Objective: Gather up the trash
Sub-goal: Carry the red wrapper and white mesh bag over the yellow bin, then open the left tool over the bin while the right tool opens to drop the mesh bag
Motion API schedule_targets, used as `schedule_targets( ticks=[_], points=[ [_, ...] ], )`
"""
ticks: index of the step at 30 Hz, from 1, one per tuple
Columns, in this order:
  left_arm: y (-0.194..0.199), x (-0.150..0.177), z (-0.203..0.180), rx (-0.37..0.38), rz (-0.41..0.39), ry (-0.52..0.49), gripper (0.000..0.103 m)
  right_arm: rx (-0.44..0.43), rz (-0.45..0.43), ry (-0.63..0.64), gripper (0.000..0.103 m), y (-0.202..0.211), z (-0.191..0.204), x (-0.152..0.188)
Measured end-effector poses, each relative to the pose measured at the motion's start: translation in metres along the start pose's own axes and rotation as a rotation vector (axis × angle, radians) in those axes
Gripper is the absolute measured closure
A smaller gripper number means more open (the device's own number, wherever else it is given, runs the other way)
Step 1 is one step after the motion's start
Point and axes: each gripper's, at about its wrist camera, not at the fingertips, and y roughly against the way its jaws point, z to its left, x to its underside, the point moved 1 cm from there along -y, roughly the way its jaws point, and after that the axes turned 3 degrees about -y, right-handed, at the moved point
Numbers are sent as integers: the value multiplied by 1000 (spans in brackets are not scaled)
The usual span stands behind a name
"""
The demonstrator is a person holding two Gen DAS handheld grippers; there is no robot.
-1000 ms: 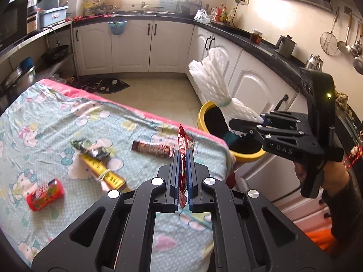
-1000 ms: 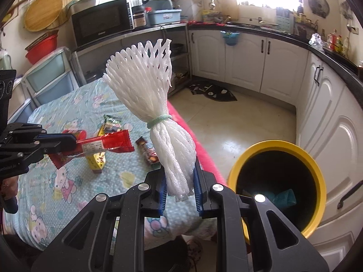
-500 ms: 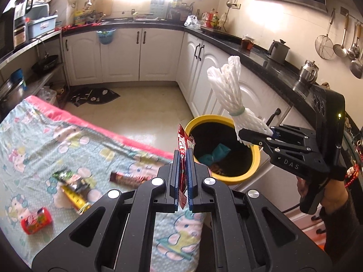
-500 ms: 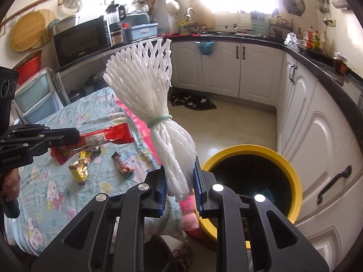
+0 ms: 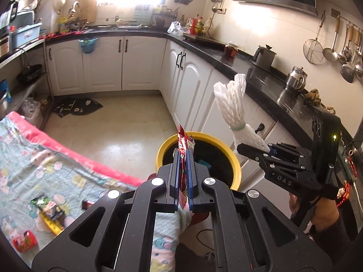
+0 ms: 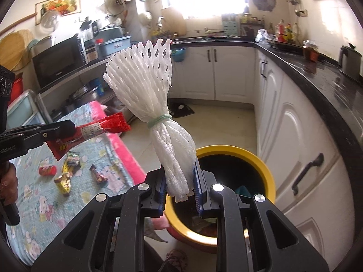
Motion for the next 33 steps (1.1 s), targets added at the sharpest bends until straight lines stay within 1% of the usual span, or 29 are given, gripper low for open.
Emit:
schedule_targets(
  ticks=[2,4,9,13,17,25,33],
  points=[
    [-7,-3,-3,8,-3,5,101,15,-4,-19,84,1,-6,2],
    [-14,-5,-6,-1,-3,1,101,31,-5,-38,84,1,-13,3],
    [-39,-12,-14,16,13,14,101,59,0,-92,84,-4,-30,6],
    [-59,-16,-21,31,35,12,101,86,10,-99,83,-11,-38,9],
    [-84,-18,-21,52,70,28,101,94,26,-124,83,-22,-48,10],
    [-132,-7,-16,94,147,78,100,115,89,-167,81,-52,-68,23],
    [-166,4,-5,115,207,131,100,134,152,-183,81,-80,-81,35]
  ],
)
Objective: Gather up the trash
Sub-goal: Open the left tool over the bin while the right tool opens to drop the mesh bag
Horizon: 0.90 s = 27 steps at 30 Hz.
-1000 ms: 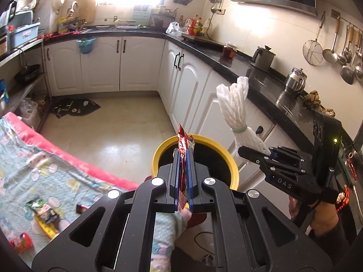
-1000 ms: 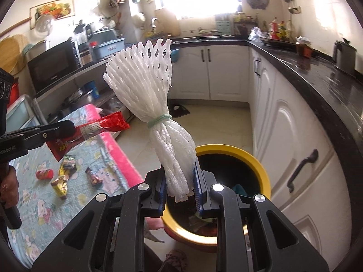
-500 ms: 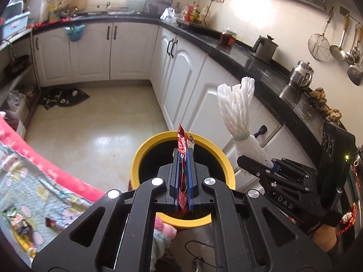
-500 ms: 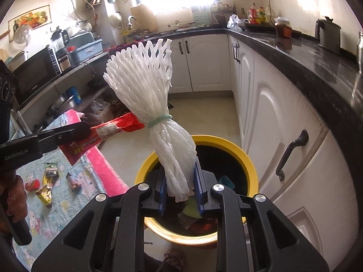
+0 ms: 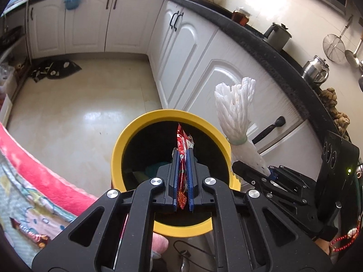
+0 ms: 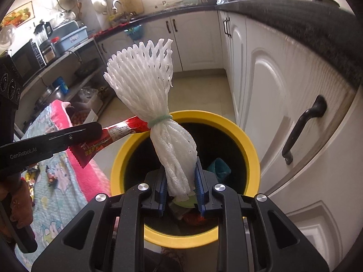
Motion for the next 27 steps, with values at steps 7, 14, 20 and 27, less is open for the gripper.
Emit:
schedule_targets(
  ticks=[7,14,20,27],
  points=[
    [-19,0,10,5,27,37,94,18,46,-11,70,-22,-5,2],
    [-18,0,21,-4,29,64,65,40,59,-24,58,-27,-9,7],
    [3,3,28,-43,-1,76,46,51,40,-26,50,-17,-8,11],
    [28,10,35,-78,-37,88,19,57,1,-29,40,1,-4,17]
  ],
)
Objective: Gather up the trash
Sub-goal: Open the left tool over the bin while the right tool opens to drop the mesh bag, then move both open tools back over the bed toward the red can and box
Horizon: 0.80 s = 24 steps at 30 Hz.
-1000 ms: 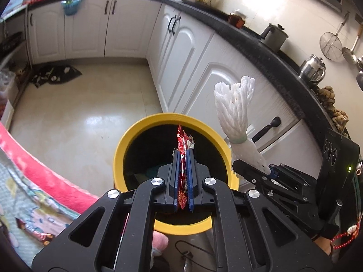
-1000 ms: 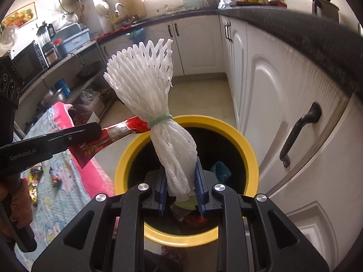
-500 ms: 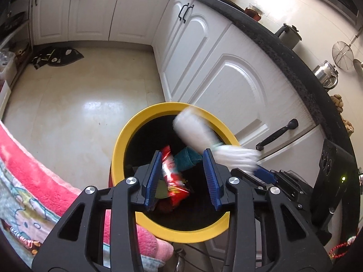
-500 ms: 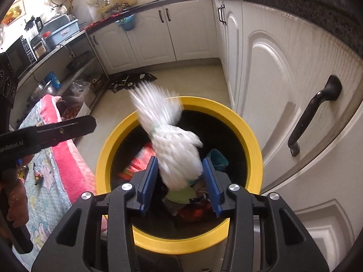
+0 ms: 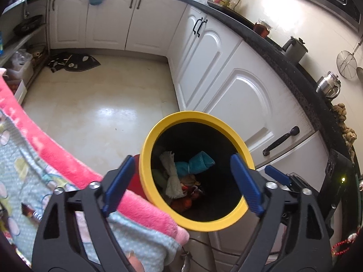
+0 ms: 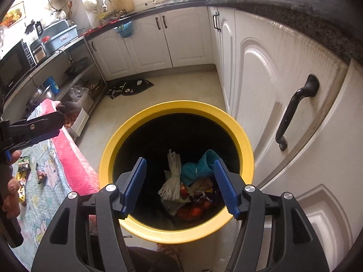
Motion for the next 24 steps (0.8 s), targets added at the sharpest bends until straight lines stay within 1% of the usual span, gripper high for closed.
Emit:
schedule_targets(
  ticks=[2,3,7,20,24],
  points=[
    [6,3,3,-12,-2,12,13,2,-14,-1,35,5,1,0],
    [9,4,4,-13,-4,16,11,2,-19,-2,34,7,2,-1],
    [23,10,7,-28,-22,16,11,-1,-40,-7,27,17,5,0],
    [84,32,16,-63,-103,32,11,-41,-104,12,25,51,30,0],
    [99,36,23,-77,-125,49,11,-52,-124,23,22,59,39,-2]
  ],
)
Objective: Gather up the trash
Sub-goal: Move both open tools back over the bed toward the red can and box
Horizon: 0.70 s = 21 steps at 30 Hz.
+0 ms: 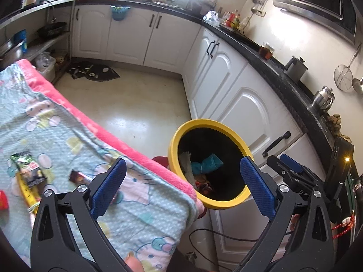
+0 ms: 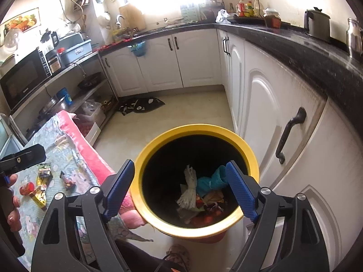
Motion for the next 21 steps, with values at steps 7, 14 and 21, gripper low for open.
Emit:
schedule_targets(
  ticks=[7,14,21],
  points=[
    [22,7,16,-20,-28,27,11,-21,-18,19,21,11,16,1],
    [41,18,32,-67,-58,39,11,-50,-22,46,20,17,33,2],
    [62,25,48,-92,-92,64,11,-90,-30,80,20,25,56,4]
  ],
)
